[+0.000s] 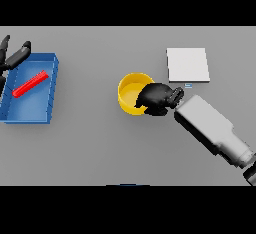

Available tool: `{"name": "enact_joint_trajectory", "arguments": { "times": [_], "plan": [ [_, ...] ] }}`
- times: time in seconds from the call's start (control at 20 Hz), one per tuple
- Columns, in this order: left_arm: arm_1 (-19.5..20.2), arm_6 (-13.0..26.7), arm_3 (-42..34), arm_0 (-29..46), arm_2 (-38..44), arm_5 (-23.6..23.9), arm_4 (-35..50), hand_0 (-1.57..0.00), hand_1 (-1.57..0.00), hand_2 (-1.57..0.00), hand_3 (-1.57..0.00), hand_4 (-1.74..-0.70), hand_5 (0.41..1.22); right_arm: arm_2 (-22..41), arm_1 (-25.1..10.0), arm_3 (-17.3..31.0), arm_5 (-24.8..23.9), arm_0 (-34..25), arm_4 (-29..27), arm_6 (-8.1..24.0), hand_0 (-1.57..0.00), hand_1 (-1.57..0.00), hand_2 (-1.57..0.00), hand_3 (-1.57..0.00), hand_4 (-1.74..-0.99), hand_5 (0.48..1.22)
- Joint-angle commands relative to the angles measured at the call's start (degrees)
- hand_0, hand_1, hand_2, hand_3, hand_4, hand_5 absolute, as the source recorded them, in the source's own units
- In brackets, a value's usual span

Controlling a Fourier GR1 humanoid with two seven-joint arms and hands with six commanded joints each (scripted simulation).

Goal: Pick up the red beaker and tilt it to pour out 1 green nut into yellow bowl. Pick up the yellow bowl and place it on the metallic measuring scale.

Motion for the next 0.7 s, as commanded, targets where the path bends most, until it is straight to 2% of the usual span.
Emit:
{"name": "enact_joint_trajectory", "arguments": {
  "times": [0.0,0.35,0.6,0.65],
  "plan": [
    [0.39,0.0,0.31,-0.31,0.59,0.2,-0.75,0.0,0.0,0.0,0.0,-0.72,0.695,-0.06,0.05,0.2,-0.7,0.02,0.03,-0.3,-1.43,-1.42,-1.24,-1.18,-1.689,1.184],
    [2.86,0.06,1.87,-0.53,3.51,1.94,-4.19,0.0,0.0,0.0,0.0,-0.72,0.696,-1.92,-1.07,-1.03,-0.37,0.01,-1.38,0.66,-1.54,-1.54,-1.33,-1.34,-1.73,1.213],
    [3.72,0.0,2.48,-0.53,5.81,3.5,-6.31,0.0,0.0,0.0,0.0,-0.72,0.692,-5.38,-3.75,-5.78,2.71,-0.61,-3.5,2.3,-1.56,-1.56,-1.43,-1.23,-1.737,1.218],
    [3.97,0.0,2.53,-0.32,6.1,3.72,-6.68,0.0,0.0,0.0,0.0,-0.72,0.688,-5.96,-4.46,-6.26,2.86,-0.65,-3.77,1.59,-1.56,-1.56,-1.43,-1.21,-1.738,1.219]
  ]
}}
